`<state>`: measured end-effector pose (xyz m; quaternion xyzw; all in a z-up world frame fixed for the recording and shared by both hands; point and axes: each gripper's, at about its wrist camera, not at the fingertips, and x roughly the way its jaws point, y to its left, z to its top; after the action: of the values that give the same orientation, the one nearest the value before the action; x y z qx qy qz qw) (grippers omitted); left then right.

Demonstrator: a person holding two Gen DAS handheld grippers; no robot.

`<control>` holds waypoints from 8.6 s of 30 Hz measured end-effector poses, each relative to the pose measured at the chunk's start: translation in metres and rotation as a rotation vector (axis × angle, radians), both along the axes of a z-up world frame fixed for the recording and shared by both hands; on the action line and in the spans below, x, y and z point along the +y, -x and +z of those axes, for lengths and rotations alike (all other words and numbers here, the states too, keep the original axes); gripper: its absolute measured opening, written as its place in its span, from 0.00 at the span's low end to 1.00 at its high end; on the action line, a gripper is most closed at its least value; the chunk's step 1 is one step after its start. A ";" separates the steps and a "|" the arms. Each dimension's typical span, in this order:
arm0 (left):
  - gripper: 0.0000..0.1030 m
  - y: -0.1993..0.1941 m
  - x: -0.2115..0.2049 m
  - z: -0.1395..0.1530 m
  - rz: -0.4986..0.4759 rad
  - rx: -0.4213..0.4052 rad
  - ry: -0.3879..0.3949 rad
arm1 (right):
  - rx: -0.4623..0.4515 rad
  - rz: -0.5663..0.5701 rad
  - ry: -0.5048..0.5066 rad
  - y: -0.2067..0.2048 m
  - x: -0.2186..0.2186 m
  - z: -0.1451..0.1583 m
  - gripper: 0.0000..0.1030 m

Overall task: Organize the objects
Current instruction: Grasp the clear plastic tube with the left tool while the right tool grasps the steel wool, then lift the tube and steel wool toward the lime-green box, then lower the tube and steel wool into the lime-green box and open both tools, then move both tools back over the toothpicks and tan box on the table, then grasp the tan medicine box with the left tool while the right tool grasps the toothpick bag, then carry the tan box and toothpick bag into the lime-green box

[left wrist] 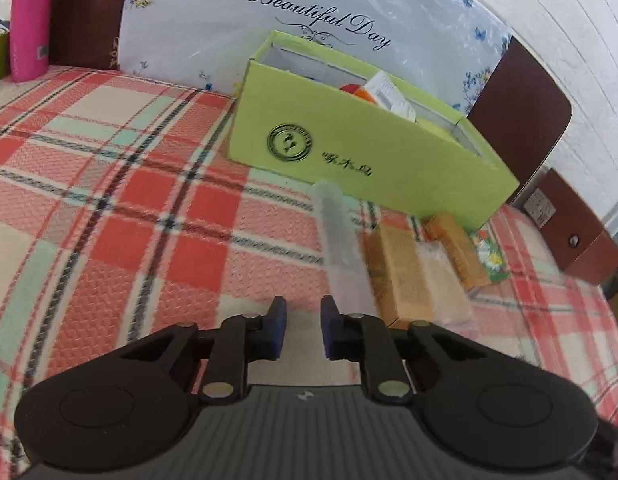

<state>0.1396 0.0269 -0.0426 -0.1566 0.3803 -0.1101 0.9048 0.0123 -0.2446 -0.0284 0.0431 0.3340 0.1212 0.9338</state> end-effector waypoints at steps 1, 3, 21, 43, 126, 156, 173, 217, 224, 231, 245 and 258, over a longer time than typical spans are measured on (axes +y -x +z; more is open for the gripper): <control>0.28 -0.004 -0.004 0.001 -0.003 -0.003 0.014 | -0.002 0.003 -0.001 0.001 0.000 0.000 0.41; 0.39 -0.010 -0.014 0.002 -0.013 -0.008 0.016 | 0.003 -0.006 0.001 0.001 -0.002 0.000 0.41; 0.27 -0.007 -0.027 0.002 -0.099 -0.040 -0.197 | -0.008 0.050 0.004 0.004 0.001 -0.002 0.42; 0.27 0.056 -0.016 0.003 -0.125 -0.021 -0.205 | -0.007 0.068 0.070 0.005 0.023 -0.006 0.38; 0.89 0.033 -0.043 0.079 -0.043 -0.122 -0.120 | -0.235 -0.079 0.030 -0.030 -0.011 0.052 1.00; 0.84 -0.010 -0.078 0.015 -0.098 -0.086 -0.187 | -0.078 -0.083 0.056 0.004 -0.012 0.013 1.00; 0.35 0.039 0.000 0.006 -0.020 -0.033 -0.177 | -0.042 -0.003 0.031 -0.092 0.041 -0.010 0.97; 0.31 0.050 -0.028 0.020 -0.145 -0.061 -0.150 | -0.022 0.177 0.030 -0.012 0.057 0.004 0.20; 0.31 0.047 -0.023 0.061 -0.139 -0.177 -0.124 | -0.133 0.169 -0.016 -0.022 0.052 0.044 0.19; 0.31 0.021 -0.016 0.114 -0.097 -0.318 -0.105 | -0.259 0.143 -0.045 -0.054 0.045 0.088 0.19; 0.31 -0.105 -0.032 0.126 -0.060 -0.315 -0.156 | -0.302 0.044 -0.001 -0.175 0.050 0.093 0.19; 0.54 -0.147 -0.041 0.073 -0.060 -0.269 -0.267 | -0.224 0.068 0.094 -0.233 0.067 0.035 0.33</control>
<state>0.2865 -0.0137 0.0308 -0.0075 0.2719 -0.1056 0.9565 0.2451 -0.1773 0.0069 -0.0260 0.2341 0.1413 0.9615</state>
